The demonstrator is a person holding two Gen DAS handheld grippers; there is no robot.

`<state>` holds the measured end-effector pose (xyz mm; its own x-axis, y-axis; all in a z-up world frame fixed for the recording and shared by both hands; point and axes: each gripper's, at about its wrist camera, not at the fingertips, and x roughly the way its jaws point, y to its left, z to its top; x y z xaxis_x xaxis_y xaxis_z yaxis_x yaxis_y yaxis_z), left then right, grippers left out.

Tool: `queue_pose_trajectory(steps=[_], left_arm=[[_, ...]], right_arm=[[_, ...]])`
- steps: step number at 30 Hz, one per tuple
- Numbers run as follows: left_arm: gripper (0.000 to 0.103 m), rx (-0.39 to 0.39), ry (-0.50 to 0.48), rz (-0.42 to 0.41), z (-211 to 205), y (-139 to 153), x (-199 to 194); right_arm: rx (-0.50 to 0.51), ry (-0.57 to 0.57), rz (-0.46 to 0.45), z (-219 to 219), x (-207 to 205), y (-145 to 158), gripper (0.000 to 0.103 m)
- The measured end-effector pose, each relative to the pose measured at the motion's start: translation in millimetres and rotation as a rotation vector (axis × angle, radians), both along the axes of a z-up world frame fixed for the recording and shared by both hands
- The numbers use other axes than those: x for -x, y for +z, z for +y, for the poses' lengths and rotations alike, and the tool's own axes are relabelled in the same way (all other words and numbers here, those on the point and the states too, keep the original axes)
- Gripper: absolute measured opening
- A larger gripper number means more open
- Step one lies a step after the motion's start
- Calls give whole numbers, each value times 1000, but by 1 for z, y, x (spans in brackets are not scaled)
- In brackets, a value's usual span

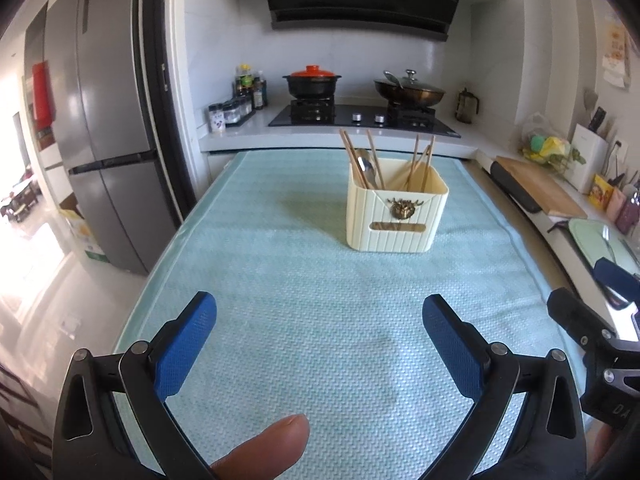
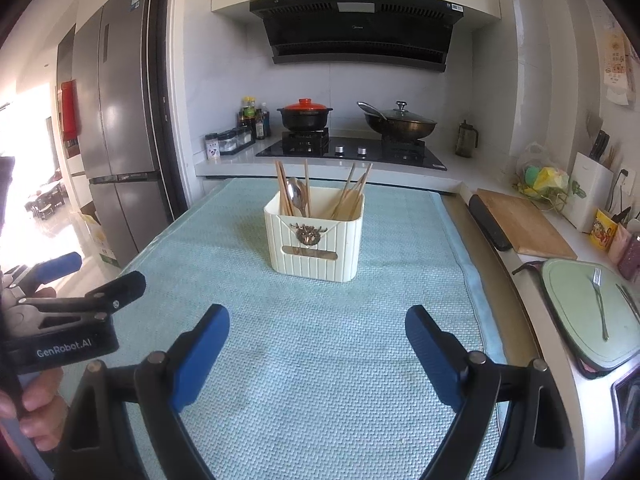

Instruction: Organize utensils

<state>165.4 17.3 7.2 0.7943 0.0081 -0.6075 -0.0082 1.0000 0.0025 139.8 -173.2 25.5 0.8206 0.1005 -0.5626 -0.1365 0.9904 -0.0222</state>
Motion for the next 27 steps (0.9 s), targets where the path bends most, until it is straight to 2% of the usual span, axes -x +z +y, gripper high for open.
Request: queue_pose_trajectory(steps=[8, 27], left_arm=[[102, -6, -1, -1, 0, 5, 7], [103, -28, 4, -1, 0, 8, 10]], right_arm=[[26, 16, -18, 9, 8, 15, 91], [34, 7, 0, 13, 9, 14, 91]])
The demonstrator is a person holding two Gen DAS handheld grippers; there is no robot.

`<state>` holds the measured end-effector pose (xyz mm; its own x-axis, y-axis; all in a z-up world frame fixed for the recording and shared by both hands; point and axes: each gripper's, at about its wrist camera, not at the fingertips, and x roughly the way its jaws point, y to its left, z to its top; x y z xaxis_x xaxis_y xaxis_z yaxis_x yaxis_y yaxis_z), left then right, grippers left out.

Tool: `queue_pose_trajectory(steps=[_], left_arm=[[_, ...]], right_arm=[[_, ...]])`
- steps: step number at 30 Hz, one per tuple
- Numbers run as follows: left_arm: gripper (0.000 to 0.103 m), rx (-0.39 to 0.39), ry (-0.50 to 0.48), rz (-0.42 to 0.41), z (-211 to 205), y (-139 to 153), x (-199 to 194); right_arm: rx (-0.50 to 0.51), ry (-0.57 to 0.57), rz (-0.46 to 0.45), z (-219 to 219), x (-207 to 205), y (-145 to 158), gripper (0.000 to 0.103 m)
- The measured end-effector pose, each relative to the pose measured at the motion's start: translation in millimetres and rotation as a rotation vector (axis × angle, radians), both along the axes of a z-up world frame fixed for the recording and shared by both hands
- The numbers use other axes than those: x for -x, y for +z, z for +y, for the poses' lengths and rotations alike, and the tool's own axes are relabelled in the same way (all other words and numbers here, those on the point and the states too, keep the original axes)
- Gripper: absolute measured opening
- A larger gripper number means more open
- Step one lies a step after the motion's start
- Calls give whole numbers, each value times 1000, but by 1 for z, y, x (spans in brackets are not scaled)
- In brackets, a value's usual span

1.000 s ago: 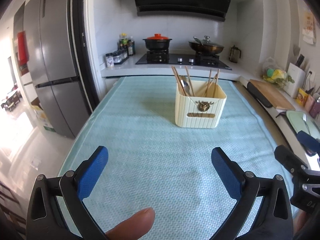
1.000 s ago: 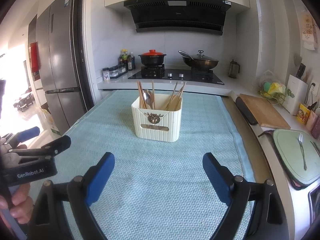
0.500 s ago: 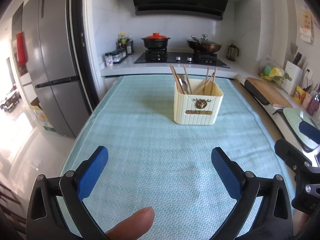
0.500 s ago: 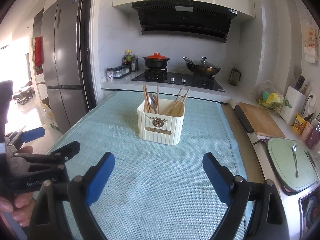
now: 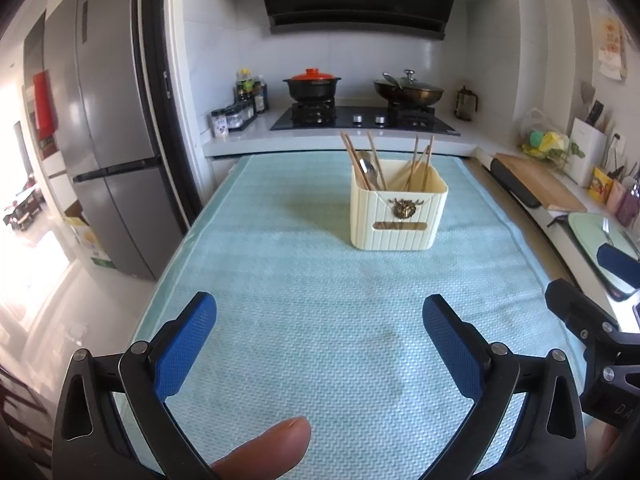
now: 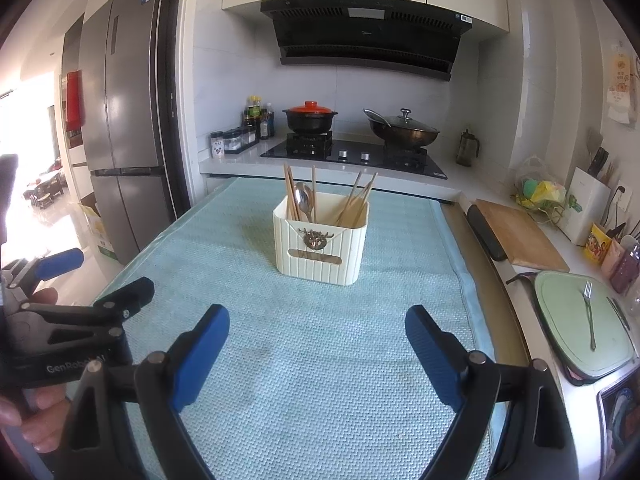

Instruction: Organize utensils

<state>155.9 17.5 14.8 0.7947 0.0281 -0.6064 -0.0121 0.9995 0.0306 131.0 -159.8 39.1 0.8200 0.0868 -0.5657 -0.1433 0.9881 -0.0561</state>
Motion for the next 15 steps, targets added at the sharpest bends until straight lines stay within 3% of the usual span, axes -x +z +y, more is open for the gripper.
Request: queue_pose_trajectory(steps=[15], left_arm=[[103, 3, 8, -8, 0, 5, 0]], right_arm=[[-3, 11, -3, 3, 2, 5, 91]])
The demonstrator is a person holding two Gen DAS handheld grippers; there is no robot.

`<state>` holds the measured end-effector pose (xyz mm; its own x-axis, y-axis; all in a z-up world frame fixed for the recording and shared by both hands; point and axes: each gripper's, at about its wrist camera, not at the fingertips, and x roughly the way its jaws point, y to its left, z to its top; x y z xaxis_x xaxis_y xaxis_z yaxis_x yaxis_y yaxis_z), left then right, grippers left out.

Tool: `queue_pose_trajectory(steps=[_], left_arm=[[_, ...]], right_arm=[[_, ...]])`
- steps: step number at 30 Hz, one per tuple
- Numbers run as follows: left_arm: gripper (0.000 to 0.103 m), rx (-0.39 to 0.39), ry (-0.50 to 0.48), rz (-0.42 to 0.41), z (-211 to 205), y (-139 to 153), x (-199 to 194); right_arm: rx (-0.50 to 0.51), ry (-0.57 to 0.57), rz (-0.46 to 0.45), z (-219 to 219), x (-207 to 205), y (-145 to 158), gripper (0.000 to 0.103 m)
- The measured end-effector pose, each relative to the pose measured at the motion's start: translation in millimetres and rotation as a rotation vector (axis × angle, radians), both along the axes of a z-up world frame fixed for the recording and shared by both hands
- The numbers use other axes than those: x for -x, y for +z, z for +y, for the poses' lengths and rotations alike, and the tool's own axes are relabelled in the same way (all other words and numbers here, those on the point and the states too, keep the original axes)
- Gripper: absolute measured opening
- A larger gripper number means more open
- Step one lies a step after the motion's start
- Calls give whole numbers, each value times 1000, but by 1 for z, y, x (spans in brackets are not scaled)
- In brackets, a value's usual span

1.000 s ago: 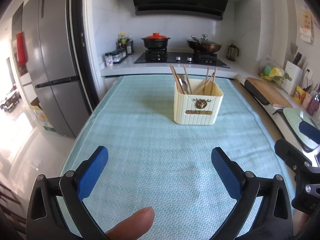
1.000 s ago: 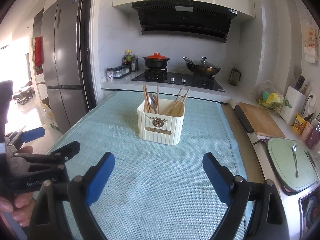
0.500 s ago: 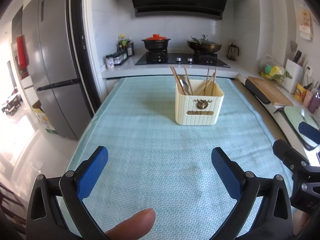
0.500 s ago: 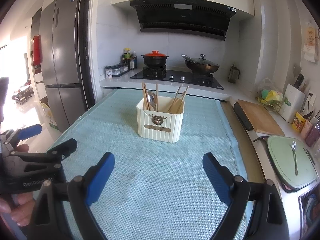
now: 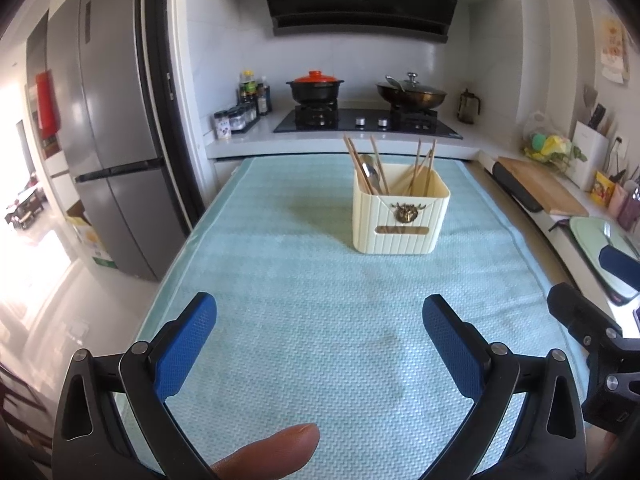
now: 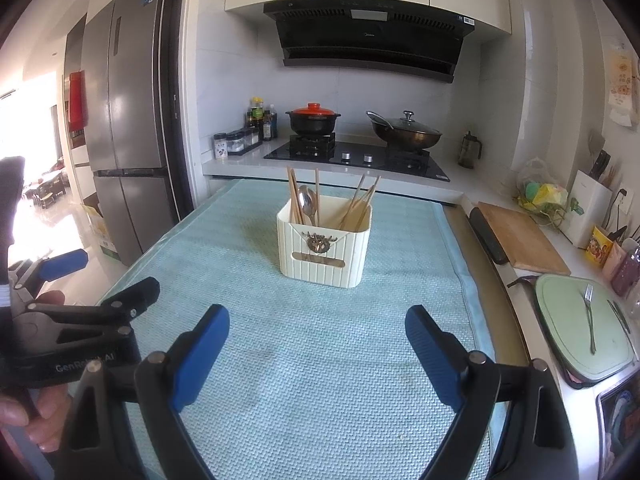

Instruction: Organize utensils

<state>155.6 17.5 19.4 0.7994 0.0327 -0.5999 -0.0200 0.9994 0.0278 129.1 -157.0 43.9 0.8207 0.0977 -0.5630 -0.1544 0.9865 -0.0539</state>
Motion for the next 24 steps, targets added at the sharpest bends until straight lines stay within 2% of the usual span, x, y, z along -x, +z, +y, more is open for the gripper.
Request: queue_pose_trajectory(steps=[24], left_arm=[[103, -1, -7, 4, -2, 0, -2]], right_arm=[[0, 11, 0, 2, 2, 2, 91]])
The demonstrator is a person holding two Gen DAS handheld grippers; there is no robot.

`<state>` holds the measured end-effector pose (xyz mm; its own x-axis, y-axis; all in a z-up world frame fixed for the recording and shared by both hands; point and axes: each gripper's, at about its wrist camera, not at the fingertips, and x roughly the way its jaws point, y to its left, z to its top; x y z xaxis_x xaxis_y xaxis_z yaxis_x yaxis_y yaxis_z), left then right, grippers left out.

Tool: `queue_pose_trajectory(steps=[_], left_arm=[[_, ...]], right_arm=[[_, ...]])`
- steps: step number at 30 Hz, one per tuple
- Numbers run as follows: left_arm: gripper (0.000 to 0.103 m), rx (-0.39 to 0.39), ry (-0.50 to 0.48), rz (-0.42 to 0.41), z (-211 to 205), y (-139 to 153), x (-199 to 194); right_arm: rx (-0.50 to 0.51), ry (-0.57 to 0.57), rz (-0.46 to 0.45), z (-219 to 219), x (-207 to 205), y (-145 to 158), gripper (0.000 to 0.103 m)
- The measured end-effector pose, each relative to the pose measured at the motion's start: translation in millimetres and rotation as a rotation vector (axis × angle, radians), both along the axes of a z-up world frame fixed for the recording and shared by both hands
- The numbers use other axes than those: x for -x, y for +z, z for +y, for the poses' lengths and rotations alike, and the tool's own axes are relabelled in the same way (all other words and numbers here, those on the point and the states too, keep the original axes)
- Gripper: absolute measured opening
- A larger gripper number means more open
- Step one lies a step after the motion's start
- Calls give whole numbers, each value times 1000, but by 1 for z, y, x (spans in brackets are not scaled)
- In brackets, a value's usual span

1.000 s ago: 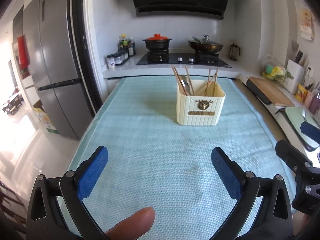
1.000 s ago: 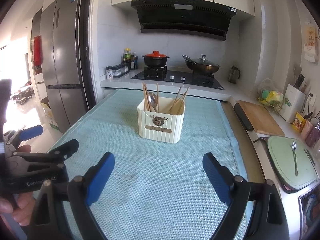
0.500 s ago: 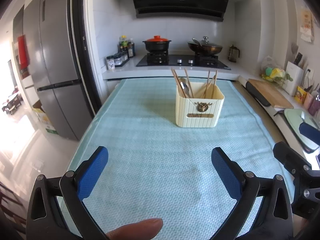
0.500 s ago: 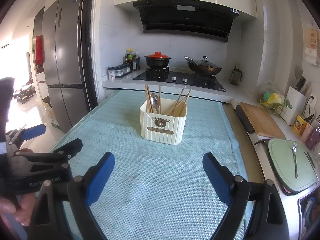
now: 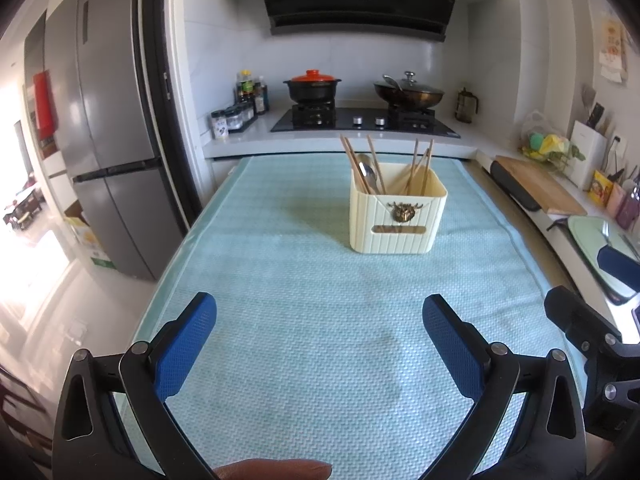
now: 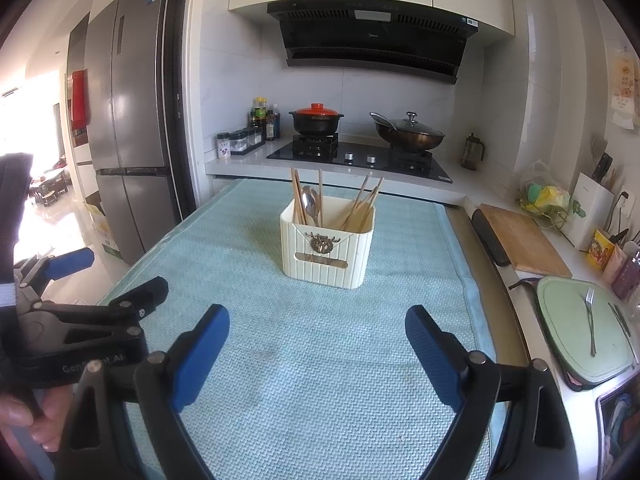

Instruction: Organize utensils

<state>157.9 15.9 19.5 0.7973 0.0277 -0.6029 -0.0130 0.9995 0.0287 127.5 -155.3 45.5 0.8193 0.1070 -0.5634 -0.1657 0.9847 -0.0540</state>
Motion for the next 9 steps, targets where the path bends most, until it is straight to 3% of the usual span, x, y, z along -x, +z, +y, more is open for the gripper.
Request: queue_pose_trajectory(steps=[9], left_arm=[[102, -16, -7, -32, -6, 0, 5]], right_arm=[[-5, -7, 6, -8, -1, -3, 91]])
